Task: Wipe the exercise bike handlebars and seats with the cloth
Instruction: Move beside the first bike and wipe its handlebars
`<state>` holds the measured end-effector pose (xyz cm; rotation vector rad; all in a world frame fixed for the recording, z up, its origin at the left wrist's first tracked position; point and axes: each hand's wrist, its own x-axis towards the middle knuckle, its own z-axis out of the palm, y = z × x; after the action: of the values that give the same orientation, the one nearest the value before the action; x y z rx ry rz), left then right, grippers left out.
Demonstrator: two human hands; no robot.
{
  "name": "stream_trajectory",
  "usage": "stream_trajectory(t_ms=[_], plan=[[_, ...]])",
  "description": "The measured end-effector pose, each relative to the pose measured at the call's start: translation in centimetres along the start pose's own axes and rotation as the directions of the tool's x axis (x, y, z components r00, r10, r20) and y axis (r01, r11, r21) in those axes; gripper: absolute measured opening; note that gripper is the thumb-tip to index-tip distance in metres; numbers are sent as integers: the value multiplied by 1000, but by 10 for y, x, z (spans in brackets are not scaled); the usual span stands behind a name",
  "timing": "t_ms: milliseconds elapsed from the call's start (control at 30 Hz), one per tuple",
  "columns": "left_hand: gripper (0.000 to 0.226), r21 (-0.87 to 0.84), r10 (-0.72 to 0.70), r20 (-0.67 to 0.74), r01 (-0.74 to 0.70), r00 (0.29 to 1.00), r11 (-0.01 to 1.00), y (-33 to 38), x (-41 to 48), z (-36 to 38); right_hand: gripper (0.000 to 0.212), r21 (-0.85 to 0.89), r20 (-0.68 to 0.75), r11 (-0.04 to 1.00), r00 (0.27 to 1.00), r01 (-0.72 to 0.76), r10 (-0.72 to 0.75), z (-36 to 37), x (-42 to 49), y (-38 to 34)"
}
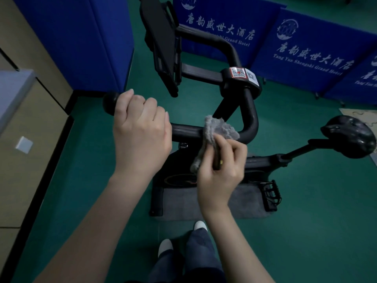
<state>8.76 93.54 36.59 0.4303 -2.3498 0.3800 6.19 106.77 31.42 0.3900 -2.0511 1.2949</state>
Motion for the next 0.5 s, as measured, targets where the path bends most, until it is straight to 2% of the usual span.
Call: stream_trajectory(t_ms=[133,200,300,367,500], plan=[[35,6,20,8,-20,1000,1000,-1,0,0,15,81,94,994,992,74,-82,19,-12,-20],[36,6,28,4,-28,1000,1000,-3,0,0,14,70,90,996,994,49,-56,13,-11,-13],[38,7,27,2,-27,1000,1000,-3,-1,1,13,68,-18,987,989,-143,144,-5,-11,4],[38,7,20,-2,-20,1000,1000,-2,-1,2,18,141,-93,936,937,-323,337,-9,-11,6],[38,28,21,-10,-20,1000,999,-2,-1,4,21,332,-24,782,824,-527,566,1,-14,-10]])
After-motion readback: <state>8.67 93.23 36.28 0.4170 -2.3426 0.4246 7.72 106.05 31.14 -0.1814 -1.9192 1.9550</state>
